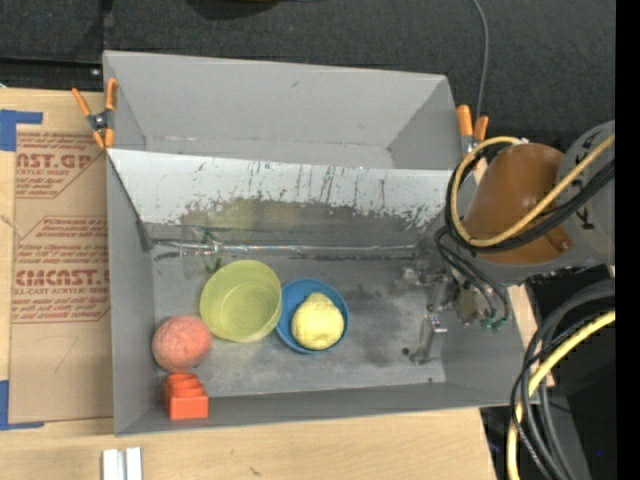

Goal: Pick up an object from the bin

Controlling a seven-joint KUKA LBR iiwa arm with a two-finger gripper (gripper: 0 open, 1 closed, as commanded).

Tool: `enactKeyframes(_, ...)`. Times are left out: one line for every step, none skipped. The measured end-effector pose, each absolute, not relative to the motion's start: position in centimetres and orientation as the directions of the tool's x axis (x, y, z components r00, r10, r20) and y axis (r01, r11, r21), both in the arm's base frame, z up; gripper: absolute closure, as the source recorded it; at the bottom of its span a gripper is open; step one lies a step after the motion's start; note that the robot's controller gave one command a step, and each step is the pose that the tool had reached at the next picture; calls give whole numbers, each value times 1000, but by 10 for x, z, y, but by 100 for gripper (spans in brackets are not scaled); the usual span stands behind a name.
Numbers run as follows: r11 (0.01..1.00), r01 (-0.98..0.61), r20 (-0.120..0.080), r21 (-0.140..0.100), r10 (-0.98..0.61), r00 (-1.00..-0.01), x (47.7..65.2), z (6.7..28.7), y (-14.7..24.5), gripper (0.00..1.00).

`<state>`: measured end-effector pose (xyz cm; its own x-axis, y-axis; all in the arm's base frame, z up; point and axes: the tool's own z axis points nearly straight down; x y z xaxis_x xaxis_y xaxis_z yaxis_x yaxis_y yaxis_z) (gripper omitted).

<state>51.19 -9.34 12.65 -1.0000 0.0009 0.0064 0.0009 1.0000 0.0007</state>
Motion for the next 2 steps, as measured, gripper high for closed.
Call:
enactKeyframes(1000,-1,-1,0,-1,-1000,514,131,-93,0)
enactKeyframes(996,84,6,2,84,-996,552,70,7,0)
